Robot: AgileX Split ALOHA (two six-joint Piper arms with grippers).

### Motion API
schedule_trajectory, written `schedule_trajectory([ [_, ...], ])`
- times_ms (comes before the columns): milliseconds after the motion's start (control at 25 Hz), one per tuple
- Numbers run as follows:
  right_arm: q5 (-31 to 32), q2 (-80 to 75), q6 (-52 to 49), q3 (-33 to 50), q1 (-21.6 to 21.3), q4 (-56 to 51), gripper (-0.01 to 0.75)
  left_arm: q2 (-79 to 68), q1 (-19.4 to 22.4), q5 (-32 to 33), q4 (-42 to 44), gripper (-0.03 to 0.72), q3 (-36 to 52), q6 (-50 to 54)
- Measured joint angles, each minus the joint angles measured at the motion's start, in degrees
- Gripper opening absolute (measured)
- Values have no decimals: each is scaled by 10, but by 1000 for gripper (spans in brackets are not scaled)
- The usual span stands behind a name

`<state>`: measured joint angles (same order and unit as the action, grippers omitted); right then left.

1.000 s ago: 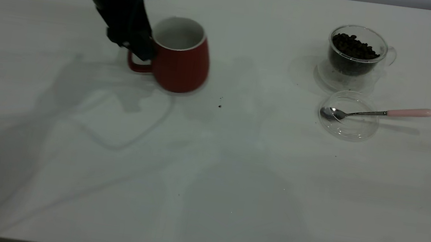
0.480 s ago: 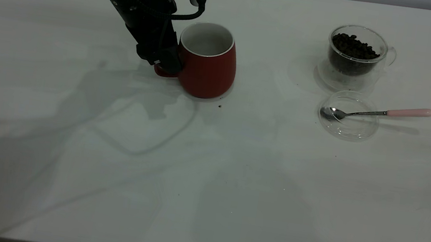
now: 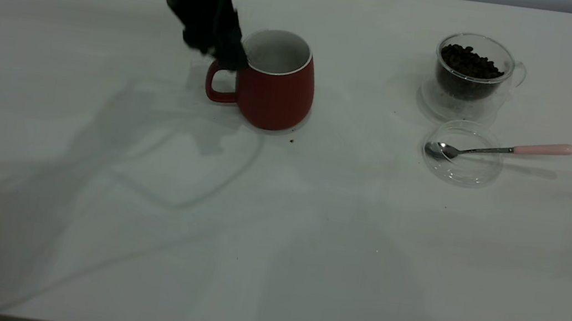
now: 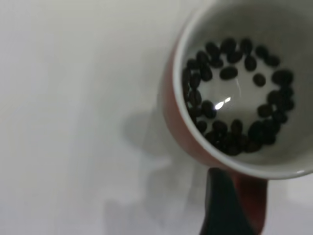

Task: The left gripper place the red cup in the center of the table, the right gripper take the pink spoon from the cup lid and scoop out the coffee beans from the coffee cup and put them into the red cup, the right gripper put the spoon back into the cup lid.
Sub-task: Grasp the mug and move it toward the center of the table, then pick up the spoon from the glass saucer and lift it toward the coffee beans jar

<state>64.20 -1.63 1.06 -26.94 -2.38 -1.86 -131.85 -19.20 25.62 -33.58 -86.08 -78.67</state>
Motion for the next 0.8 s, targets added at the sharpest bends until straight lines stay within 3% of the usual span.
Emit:
schedule_trajectory([
  [320,0,0,0,0,0,0,394,94,2,88,1,505,0,58],
  [520,0,0,-1,0,0,0,394,183,3,146,2,505,1,156],
  [800,0,0,0,0,0,0,394,321,3,329,40,505,1,310],
])
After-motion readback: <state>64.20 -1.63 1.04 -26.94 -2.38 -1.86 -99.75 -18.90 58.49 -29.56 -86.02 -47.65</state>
